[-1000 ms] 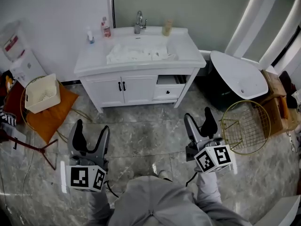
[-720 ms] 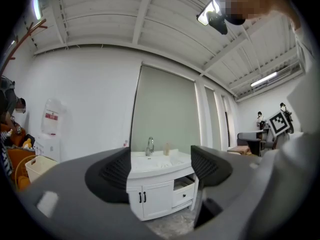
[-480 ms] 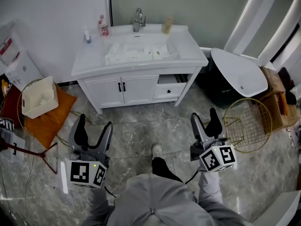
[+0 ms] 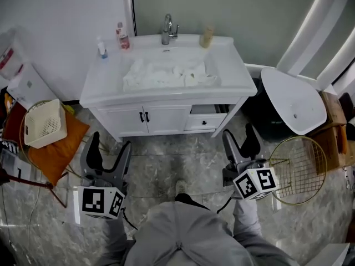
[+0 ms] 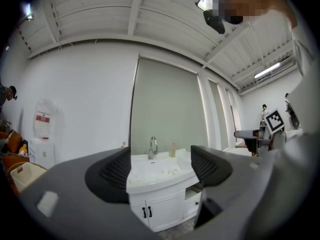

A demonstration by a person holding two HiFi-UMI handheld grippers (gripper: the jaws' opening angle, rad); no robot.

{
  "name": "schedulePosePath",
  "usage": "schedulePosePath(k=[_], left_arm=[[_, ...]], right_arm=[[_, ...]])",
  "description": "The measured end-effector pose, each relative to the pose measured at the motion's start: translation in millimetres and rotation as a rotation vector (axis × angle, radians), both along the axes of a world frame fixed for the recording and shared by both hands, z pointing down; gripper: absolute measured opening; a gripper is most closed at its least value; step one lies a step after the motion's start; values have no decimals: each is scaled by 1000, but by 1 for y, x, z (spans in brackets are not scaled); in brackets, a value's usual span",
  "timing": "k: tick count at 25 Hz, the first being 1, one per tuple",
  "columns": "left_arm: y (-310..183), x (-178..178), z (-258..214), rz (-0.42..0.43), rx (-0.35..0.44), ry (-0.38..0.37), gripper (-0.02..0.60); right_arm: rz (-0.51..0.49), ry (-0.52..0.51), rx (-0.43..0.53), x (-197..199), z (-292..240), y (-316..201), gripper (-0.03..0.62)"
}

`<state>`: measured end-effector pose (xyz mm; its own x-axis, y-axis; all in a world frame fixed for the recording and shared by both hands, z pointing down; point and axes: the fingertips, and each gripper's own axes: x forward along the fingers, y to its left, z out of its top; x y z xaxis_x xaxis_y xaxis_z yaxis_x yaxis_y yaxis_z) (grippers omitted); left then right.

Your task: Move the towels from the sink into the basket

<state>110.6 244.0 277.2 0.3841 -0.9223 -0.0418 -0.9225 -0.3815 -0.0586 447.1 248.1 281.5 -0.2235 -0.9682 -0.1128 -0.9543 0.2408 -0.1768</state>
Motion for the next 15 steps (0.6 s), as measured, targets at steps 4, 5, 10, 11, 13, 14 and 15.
schedulePosePath(k=[4, 5, 10, 11, 13, 14, 15], left_arm=[[-47, 14, -3, -36, -3, -4, 405], [-57, 18, -3, -44, -5, -6, 405], [-96, 37, -8, -73, -1, -9, 405], [-103, 41, -9, -75, -1, -13, 405], [-115, 46, -9, -80, -7, -25, 405], [-121, 46, -8, -83, -9, -28, 405], [-126, 47, -8, -86, -11, -29, 405]], right_arm=[[-37, -2, 8, 12, -6, -57, 345], [-47, -4, 8, 15, -6, -69, 345], [-89, -18, 1, 30, -5, -117, 345], [-91, -23, -1, 33, -4, -125, 345], [-93, -33, -4, 38, -2, -137, 345], [-94, -36, -7, 39, -1, -142, 345], [-96, -39, -11, 40, 2, -148, 345]])
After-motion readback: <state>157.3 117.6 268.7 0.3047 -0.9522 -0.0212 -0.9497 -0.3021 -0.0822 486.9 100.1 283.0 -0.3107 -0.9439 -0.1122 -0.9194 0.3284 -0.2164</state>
